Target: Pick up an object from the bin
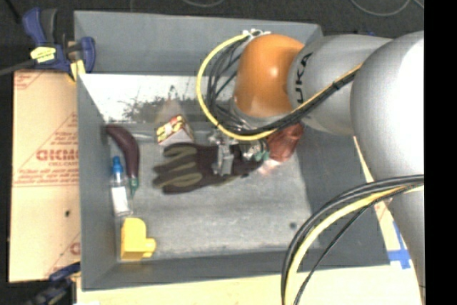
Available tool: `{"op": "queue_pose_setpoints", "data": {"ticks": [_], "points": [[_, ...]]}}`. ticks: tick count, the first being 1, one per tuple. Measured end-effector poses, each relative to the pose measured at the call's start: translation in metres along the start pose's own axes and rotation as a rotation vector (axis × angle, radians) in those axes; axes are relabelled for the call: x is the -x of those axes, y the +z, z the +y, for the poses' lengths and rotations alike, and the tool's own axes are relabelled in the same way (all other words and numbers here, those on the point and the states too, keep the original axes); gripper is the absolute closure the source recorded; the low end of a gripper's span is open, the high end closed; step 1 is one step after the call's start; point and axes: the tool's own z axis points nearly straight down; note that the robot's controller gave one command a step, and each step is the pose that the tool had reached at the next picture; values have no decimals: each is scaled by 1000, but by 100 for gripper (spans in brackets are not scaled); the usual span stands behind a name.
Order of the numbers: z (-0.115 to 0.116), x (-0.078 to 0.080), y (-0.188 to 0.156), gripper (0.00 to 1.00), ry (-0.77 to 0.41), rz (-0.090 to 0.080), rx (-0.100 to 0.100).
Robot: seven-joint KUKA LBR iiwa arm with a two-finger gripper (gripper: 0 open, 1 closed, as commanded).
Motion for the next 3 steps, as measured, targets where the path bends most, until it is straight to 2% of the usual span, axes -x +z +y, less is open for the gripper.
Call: {"op": "queue_pose_setpoints", "data": {"ticks": [1, 2, 3], "points": [[0, 0, 0, 100, 0, -1, 0], [6, 6, -117, 100, -22, -4, -1], [6, 6, -117, 100, -21, -4, -1]]}}
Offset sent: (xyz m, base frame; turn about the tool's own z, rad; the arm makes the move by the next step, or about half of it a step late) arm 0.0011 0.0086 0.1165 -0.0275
